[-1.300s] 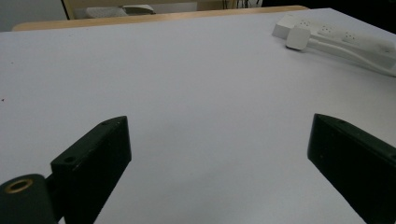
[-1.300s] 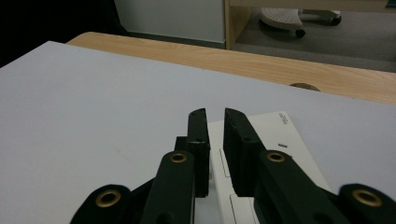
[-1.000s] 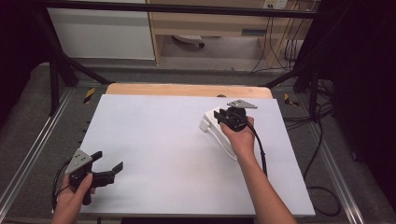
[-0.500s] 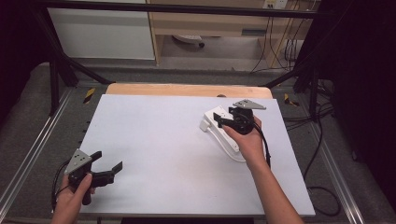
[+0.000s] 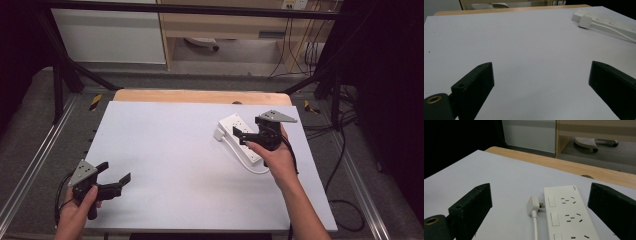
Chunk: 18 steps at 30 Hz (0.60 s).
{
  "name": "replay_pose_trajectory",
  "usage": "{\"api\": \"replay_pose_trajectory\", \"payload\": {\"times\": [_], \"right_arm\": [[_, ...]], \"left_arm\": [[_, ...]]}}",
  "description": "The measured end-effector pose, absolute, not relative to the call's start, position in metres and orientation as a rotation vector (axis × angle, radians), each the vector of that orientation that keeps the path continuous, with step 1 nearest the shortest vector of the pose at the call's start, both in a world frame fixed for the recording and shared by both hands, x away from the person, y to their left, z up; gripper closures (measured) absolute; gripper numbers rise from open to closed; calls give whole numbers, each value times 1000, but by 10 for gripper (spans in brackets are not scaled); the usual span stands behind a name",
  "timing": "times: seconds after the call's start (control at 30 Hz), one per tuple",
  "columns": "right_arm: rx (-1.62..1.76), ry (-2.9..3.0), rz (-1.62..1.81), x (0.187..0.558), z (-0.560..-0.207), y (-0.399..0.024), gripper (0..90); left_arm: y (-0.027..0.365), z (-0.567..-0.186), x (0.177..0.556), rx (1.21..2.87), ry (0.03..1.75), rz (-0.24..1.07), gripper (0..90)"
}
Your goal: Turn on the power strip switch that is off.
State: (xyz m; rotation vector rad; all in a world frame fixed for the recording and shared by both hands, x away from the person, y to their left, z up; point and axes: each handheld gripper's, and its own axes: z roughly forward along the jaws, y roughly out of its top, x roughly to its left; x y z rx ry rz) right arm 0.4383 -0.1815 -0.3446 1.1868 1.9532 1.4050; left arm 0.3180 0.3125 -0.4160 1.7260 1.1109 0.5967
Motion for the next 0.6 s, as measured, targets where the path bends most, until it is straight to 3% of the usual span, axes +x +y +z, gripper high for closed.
{"api": "replay_pose_trajectory", "payload": {"times": [0.6], "right_arm": [[1123,1889,1390,407,-353,-215,23]], "left_arm": [[314,-415,318,1715,1107,589,62]]}}
